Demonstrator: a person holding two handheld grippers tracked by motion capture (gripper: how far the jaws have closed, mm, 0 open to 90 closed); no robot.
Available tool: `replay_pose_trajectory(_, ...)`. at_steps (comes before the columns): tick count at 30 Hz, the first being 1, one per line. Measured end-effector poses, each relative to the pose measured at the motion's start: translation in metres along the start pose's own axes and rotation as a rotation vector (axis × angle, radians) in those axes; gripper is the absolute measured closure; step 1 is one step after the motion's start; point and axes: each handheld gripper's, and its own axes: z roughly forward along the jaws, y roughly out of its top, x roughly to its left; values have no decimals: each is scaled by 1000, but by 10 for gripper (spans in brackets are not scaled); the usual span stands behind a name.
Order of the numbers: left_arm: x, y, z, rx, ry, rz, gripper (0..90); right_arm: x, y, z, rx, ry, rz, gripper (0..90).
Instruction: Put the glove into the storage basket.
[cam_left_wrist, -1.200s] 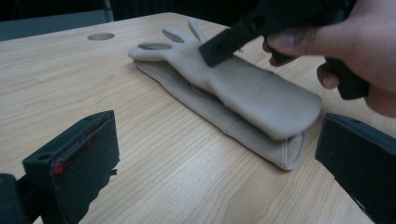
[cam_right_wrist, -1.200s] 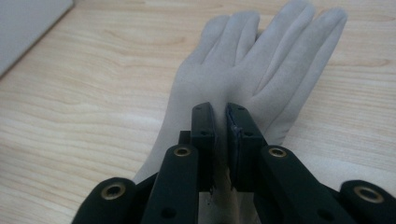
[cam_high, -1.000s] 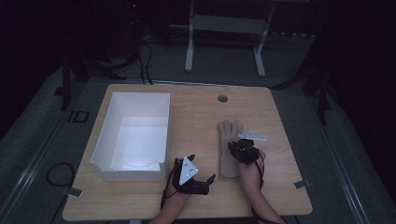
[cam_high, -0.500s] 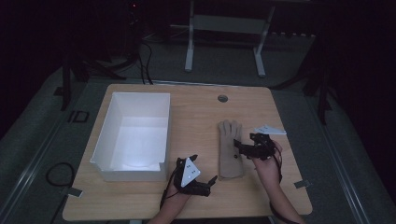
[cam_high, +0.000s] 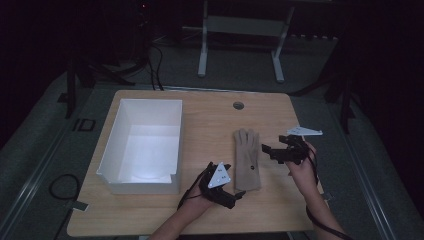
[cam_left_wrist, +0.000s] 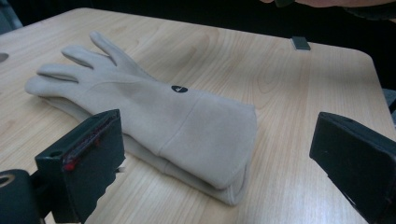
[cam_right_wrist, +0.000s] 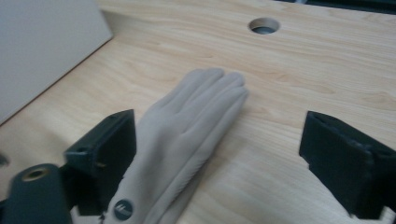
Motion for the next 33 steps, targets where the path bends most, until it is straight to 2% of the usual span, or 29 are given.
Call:
replay_pose_trajectory(2,2,3,4,23,-36,18,64,-4,-1,2,1,39,29,102)
replay_pose_trajectory(3,3,4,6,34,-53,30,64,-5,-2,4,-7,31,32,102)
replay_pose_trajectory(5,3,5,11,65,-75,61,81,-7,-3,7,6,49,41,103)
replay_pose_trajectory(7,3,6,15,82,-105,76,135,-9,-3,11,13,59,44,133)
replay_pose_trajectory(8,2,6,17,92,-113,92,151,-10,-3,14,16,48,42,144)
replay_pose_trajectory(10,0,6,21,114,-134,118,180,-14,-2,20,23,60,61,174)
replay_pose_trajectory(11,-1,5,23,124,-146,132,213,-15,-2,23,24,48,60,218)
replay_pose_trajectory(15,-1,4,31,183,-187,165,326,-22,-4,39,46,68,103,282)
replay_pose_trajectory(16,0,3,33,195,-196,164,337,-23,-5,43,51,69,111,283)
replay_pose_trajectory(18,1,2,36,217,-194,167,376,-25,-6,52,64,108,142,299)
replay_pose_trajectory(24,5,0,45,259,-201,157,414,-24,-6,80,121,116,178,292)
replay_pose_trajectory(28,8,0,48,273,-196,146,445,-21,-8,96,156,129,181,285)
replay_pose_trajectory(33,12,0,51,278,-193,144,475,-16,-7,105,185,141,156,306)
